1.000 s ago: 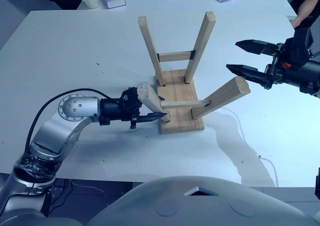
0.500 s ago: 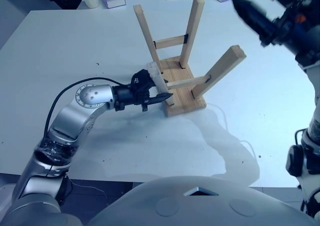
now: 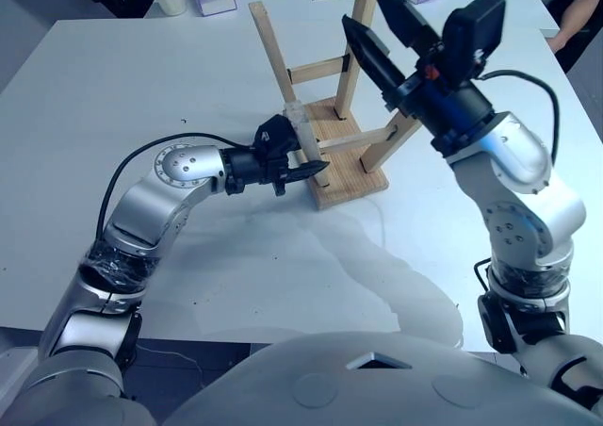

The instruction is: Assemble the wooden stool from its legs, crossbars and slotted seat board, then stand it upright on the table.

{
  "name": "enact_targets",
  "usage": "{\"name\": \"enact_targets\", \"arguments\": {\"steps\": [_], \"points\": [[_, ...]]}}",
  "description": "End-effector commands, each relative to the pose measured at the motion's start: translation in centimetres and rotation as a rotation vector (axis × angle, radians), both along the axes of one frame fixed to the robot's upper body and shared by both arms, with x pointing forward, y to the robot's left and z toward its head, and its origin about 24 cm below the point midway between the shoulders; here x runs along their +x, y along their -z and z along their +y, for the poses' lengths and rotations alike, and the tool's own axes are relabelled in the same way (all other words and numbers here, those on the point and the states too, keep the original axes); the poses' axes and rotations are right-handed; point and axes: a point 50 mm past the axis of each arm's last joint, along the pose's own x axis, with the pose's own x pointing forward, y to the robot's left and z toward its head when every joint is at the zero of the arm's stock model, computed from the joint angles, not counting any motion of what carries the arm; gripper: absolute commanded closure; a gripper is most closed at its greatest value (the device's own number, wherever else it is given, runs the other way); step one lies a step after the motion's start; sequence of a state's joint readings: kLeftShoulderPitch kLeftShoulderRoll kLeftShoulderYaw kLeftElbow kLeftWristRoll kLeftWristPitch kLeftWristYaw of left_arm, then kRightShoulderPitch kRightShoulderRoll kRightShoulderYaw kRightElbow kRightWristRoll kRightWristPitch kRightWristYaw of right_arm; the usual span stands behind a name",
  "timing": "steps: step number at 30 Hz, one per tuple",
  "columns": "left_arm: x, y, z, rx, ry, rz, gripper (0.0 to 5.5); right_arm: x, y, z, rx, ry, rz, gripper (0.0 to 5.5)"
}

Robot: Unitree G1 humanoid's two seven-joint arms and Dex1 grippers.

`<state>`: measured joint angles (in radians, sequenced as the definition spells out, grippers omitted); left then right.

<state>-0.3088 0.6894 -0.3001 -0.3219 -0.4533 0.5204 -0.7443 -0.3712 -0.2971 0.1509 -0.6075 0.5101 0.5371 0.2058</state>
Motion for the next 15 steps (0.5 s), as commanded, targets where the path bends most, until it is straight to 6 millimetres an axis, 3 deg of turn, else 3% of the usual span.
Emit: {"name": "enact_targets", "arguments": {"steps": [1,5,8,10,15], "points": [[-0.3,3.7,1.8,0.178,-0.091,0.16,3.45,0.4,3.5,1.2,-0.083,-0.022,0.094,3.11],[-0.4,3.7,1.6,0.178,-0.078,0.164,3.45,-0.1,10.0,1.7,-0.223,-0.059,0.271,3.11],[-0.3,3.6,1.6,0.185,-0.067,0.163,3.45,-0.8,13.5,1.5,-0.324,-0.075,0.345,3.11],[-0.3,3.5,1.5,0.189,-0.064,0.16,3.45,-1.0,14.2,1.5,-0.338,-0.088,0.352,3.11],[-0.2,3.6,1.6,0.197,-0.064,0.154,3.45,-0.7,13.3,1.8,-0.338,-0.134,0.321,3.11]]}}
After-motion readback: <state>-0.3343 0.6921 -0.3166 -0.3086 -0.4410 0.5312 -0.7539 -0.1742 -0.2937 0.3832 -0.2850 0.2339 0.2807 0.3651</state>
